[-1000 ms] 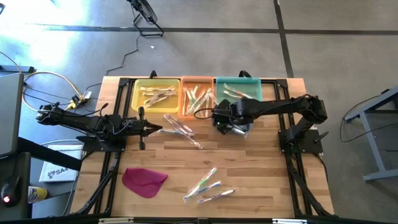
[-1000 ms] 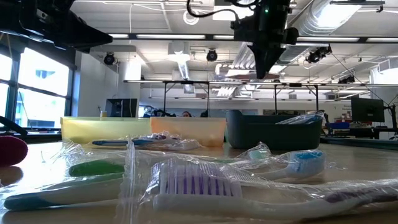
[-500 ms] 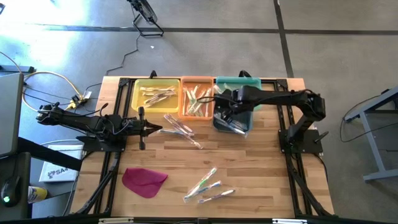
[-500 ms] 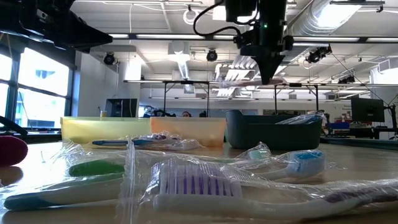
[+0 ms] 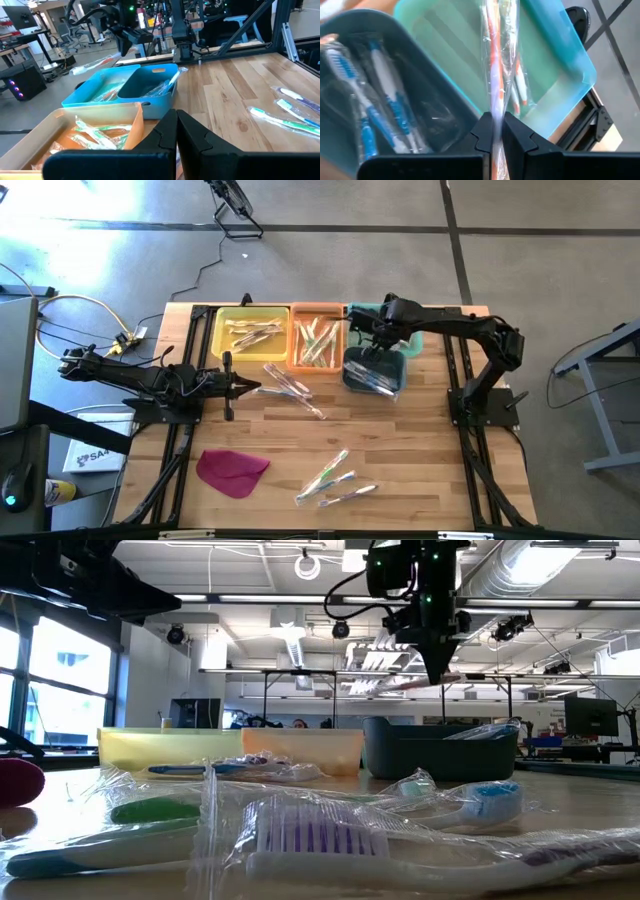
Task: Pick & Place Toothbrushes
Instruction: Put the orange toothbrush into the blue bin
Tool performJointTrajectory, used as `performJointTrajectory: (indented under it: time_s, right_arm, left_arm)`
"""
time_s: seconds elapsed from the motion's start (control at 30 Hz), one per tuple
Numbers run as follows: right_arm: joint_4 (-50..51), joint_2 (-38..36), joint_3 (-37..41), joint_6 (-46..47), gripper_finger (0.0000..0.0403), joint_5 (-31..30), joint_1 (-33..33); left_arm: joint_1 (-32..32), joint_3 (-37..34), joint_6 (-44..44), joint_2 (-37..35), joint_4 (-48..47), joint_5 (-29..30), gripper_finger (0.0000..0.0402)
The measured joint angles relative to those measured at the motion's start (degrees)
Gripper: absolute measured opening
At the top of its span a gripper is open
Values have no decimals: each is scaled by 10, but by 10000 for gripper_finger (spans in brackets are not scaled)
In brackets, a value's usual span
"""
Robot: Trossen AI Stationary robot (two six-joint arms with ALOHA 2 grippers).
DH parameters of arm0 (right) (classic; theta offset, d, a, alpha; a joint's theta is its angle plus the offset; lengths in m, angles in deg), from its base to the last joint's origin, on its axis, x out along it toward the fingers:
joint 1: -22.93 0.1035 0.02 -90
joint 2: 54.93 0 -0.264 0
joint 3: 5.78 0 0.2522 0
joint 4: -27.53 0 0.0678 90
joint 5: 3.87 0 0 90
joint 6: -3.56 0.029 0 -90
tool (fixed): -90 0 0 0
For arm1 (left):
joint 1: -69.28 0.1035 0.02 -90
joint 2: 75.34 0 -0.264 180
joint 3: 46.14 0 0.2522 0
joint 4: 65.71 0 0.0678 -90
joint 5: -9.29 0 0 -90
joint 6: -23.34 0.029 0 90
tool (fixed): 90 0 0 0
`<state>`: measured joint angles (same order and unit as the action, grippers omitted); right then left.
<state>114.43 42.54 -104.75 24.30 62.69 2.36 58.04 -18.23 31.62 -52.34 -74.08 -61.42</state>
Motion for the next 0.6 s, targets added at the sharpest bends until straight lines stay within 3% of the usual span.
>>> performJointTrajectory:
  time_s: [0.2,0.6]
  right_arm:
    - [0,0,0,-28,13,5,-34]
    - [-5,1,0,-114,13,79,-106]
  left_arm:
    - [0,0,0,0,0,0,0]
    - [0,0,0,0,0,-1,0]
